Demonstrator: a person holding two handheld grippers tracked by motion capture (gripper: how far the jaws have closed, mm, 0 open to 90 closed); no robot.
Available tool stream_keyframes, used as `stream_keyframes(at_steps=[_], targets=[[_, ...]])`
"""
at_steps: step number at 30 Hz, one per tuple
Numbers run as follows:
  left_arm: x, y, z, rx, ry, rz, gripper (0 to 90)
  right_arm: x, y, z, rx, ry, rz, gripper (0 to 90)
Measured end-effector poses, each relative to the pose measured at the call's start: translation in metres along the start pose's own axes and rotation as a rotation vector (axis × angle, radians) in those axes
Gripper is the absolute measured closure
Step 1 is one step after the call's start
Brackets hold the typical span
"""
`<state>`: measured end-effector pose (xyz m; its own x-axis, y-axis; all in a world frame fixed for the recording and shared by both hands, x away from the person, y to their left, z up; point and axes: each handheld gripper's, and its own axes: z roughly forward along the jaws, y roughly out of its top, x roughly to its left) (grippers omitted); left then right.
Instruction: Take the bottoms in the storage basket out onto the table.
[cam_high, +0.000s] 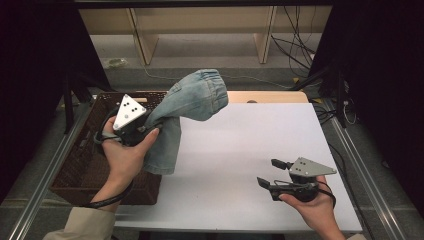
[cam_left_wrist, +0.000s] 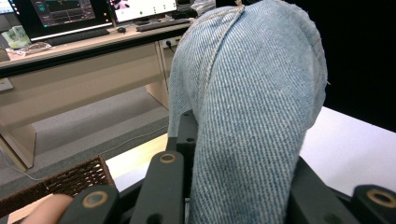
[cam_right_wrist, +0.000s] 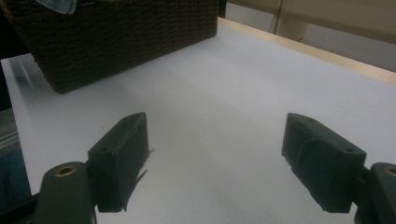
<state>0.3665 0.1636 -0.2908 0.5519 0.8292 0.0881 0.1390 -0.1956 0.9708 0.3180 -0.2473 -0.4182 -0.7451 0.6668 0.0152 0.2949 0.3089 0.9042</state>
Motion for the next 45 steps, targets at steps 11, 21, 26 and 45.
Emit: stream_keyframes(at_steps=[11, 21, 26, 45], targets=[[-0.004, 0.001, 0.002, -0.001, -0.01, 0.006, 74.1, 0.0, 0.0, 0.0, 0.0, 0.0, 0.0, 24.0], [-0.008, 0.001, 0.006, 0.007, -0.021, 0.013, 74.1, 0.0, 0.0, 0.001, 0.001, -0.002, 0.002, 24.0], [-0.01, 0.001, 0.007, 0.008, -0.025, 0.015, 74.1, 0.0, 0.0, 0.001, 0.0, -0.002, 0.004, 24.0], [-0.019, 0.001, 0.016, 0.029, -0.047, 0.031, 74.1, -0.001, -0.001, 0.001, 0.002, -0.005, 0.003, 24.1]])
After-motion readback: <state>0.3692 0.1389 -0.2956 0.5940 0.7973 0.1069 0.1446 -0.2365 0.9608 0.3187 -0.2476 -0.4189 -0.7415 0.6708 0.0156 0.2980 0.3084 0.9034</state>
